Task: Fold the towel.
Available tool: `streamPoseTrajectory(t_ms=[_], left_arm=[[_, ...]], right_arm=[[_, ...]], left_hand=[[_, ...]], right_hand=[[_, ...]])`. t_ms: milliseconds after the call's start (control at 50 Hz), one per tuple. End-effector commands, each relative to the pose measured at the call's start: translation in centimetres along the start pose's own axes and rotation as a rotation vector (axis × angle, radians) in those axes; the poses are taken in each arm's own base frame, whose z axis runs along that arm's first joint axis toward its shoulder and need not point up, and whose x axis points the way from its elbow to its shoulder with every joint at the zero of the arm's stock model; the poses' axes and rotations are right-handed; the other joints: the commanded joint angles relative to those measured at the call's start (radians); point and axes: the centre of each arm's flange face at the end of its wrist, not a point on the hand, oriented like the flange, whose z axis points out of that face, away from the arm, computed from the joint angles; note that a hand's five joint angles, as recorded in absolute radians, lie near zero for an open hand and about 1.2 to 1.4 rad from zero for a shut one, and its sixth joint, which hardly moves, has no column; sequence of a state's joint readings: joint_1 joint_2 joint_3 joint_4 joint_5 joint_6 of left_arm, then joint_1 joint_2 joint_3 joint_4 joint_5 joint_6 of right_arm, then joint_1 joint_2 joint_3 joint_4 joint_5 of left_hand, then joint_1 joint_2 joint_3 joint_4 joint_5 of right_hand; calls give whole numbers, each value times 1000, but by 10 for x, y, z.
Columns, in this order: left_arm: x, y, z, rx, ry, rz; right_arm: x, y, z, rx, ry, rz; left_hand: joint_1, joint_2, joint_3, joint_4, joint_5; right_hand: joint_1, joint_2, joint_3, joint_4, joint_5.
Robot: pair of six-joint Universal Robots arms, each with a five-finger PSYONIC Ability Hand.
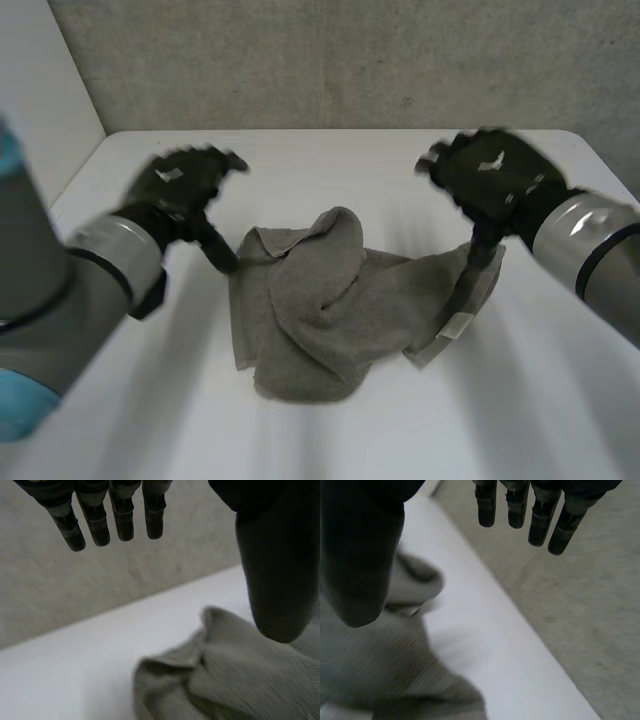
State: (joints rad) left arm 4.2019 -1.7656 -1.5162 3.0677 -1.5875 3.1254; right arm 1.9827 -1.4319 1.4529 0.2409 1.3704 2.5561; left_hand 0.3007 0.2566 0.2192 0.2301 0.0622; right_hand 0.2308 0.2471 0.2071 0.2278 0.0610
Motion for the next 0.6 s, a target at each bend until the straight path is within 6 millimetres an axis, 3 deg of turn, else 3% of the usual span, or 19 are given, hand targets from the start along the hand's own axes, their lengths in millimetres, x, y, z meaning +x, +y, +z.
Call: streamPoseTrajectory(t_ms=[20, 100, 240, 380, 400, 440, 460, 480, 500, 520, 540, 600], left_arm=[[24, 58, 22, -139, 72, 30], [31, 82, 34, -161, 93, 59], [38, 93, 46, -132, 121, 93], [46, 109, 52, -169, 182, 111], [47, 111, 52, -176, 185, 111], [47, 111, 53, -176, 185, 111], [46, 111, 53, -177, 184, 109], [46, 110, 53, -174, 183, 107], [46, 110, 53, -174, 183, 107], [45, 107, 53, -168, 180, 105], [45, 106, 53, -165, 179, 104], [44, 102, 51, -166, 176, 104]], right_arm=[[-22, 34, 14, -58, -67, -40], [-37, 57, 29, -11, -46, -53], [-55, 85, 51, 30, -34, -66], [-70, 113, 77, -11, -87, -54], [-70, 113, 77, -11, -88, -54], [-73, 117, 85, -2, -116, -49], [-73, 117, 85, -2, -116, -49], [-74, 118, 89, 6, -128, -46], [-74, 116, 92, 18, -138, -46], [-74, 116, 92, 18, -138, -46], [-74, 115, 93, 20, -150, -45], [-74, 110, 90, 17, -175, -46]], left_hand=[[-93, -49, -45, -56, -29], [-84, -40, -45, -56, -20], [-64, -20, -45, -56, 0], [51, 95, -45, -56, 115], [138, 182, -45, -56, 202], [268, 312, -45, -56, 332], [463, 507, -45, -56, 527], [712, 756, -45, -56, 776], [714, 758, -45, -56, 778], [921, 965, -45, -56, 985], [1062, 1106, -45, -56, 1126], [1096, 1140, -45, -56, 1160]], right_hand=[[-56, -73, -33, -53, -61], [-56, -73, -33, -53, -61], [-56, -73, -33, -53, -61], [203, 187, -33, -53, 198], [204, 187, -33, -53, 199], [434, 418, -33, -53, 430], [435, 419, -33, -53, 431], [563, 547, -33, -53, 559], [774, 758, -33, -53, 769], [776, 760, -33, -53, 771], [1067, 1050, -33, -53, 1062], [1165, 1149, -33, -53, 1161]])
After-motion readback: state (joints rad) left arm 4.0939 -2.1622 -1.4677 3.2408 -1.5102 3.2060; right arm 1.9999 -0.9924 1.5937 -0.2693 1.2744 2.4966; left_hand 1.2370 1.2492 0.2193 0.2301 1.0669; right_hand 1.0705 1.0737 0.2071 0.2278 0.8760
